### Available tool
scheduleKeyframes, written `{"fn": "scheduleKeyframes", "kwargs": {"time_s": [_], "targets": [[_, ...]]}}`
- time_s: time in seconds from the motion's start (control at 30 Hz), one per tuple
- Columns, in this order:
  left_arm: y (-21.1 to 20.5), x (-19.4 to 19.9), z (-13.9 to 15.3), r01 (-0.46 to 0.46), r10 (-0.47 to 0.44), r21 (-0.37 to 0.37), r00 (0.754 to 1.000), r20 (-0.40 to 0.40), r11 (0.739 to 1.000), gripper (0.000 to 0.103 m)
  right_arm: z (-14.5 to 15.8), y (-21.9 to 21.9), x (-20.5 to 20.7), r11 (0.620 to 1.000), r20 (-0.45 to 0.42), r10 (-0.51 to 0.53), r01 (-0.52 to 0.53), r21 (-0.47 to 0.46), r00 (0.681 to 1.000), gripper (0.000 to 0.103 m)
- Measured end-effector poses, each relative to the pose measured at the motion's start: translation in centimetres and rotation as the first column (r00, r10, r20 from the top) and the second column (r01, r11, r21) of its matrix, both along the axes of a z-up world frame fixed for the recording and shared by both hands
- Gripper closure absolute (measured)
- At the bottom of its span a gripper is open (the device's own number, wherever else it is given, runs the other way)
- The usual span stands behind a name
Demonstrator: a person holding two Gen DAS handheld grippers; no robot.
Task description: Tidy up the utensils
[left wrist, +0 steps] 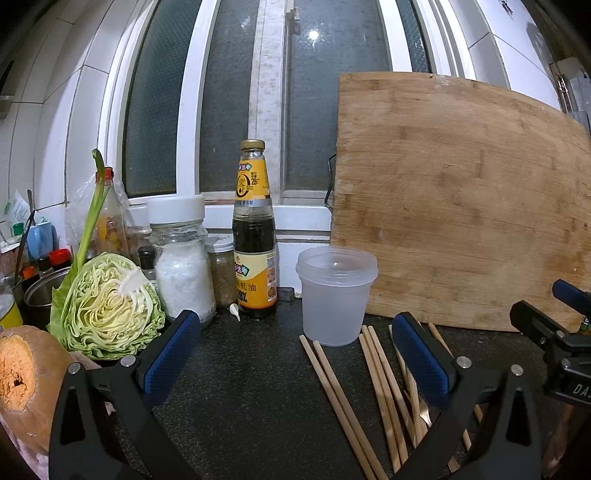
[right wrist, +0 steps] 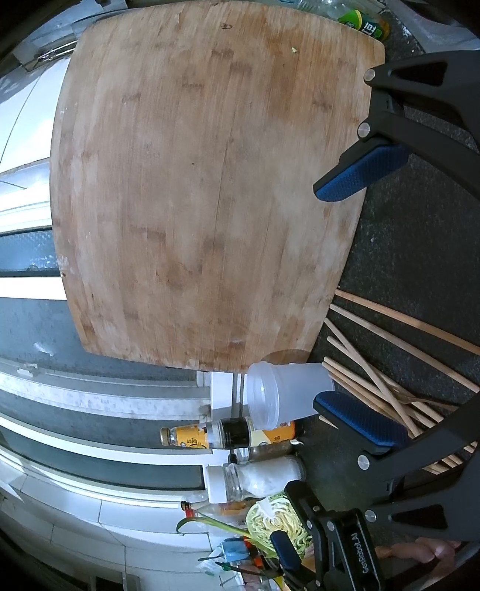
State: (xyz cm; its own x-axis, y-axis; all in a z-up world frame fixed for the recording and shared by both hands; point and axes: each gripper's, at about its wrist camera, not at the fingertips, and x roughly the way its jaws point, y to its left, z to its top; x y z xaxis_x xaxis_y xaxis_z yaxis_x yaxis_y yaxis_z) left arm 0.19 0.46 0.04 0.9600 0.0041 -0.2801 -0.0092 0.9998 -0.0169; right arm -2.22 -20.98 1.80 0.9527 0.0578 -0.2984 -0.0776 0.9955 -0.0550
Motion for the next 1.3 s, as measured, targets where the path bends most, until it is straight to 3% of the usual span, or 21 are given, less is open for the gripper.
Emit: {"fn": "scheduleKeyframes", "kwargs": {"time_s": [1.3], "targets": [[-0.11, -0.05, -0.05, -0.002, 0.002, 0.0, 1.0, 0.003, 1.0, 0.0, 0.04, 0.0, 0.02, 1.0, 0.001, -0.003, 0.003, 0.002, 1.0, 0.0]]}}
